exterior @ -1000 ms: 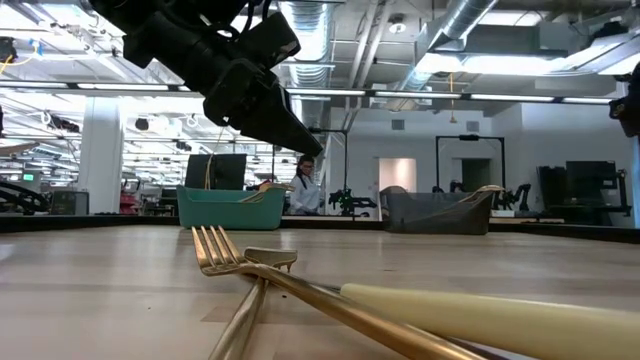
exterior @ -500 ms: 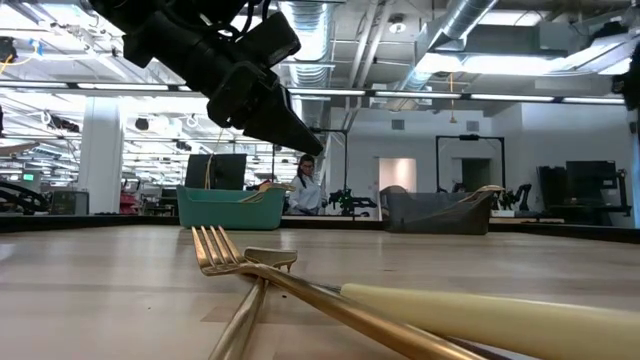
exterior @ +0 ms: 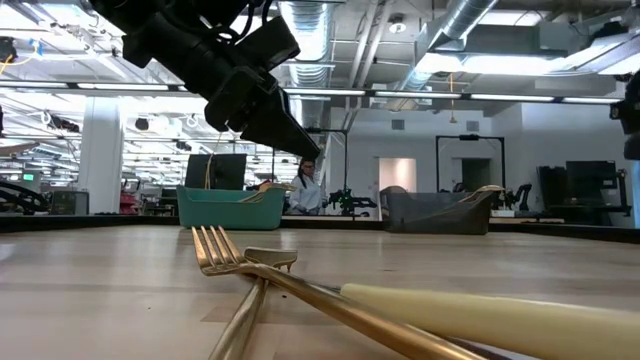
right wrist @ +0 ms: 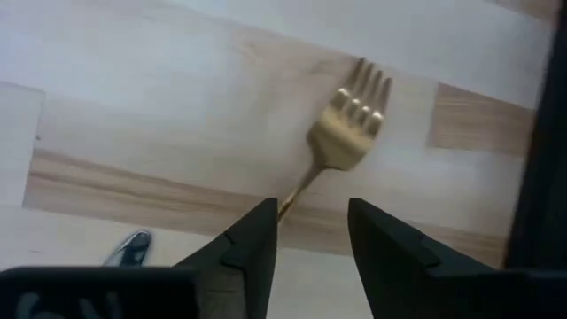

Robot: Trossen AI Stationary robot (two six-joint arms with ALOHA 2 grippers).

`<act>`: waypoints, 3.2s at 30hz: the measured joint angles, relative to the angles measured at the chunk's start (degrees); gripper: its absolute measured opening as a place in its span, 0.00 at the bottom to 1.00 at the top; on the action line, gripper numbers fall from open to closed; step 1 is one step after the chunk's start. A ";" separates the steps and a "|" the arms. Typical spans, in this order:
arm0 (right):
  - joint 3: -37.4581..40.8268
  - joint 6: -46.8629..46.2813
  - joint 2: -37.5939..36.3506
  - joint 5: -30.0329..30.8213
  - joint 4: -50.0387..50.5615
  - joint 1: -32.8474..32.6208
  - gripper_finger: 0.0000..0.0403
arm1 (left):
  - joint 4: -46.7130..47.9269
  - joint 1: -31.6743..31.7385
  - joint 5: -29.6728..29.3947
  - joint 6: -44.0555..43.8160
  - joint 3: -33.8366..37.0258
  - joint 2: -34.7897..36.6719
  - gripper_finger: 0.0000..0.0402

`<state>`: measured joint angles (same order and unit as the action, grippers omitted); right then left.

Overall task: Sort silverware by color (type)
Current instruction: Put the gold fork into the green bin

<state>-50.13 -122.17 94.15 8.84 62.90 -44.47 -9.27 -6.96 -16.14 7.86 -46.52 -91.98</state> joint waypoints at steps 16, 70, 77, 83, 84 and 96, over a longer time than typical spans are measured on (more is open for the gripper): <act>4.92 12.45 -0.26 4.58 -9.11 4.58 0.19 | -0.20 0.07 -1.07 1.01 0.00 0.00 0.29; 5.16 136.83 -9.55 18.86 -101.19 29.66 0.11 | -21.43 7.39 18.75 2.16 -0.11 1.75 0.03; 4.98 134.90 -9.83 40.33 -96.47 27.78 0.10 | -2.36 9.28 1.82 1.95 0.11 7.83 0.01; 5.10 122.10 -9.70 42.55 -89.22 29.38 0.10 | 8.51 13.32 -4.56 3.24 -0.01 13.96 0.01; 5.09 120.36 -9.70 42.52 -88.06 29.67 0.10 | 10.52 14.97 -6.35 4.06 -0.06 14.85 0.01; 5.11 114.56 -9.68 42.27 -82.08 29.46 0.10 | 23.41 43.17 2.45 16.77 -5.16 10.96 0.01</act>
<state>-45.01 -7.61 84.47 51.11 -19.19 -15.00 14.14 36.20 -13.69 24.63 -51.69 -81.03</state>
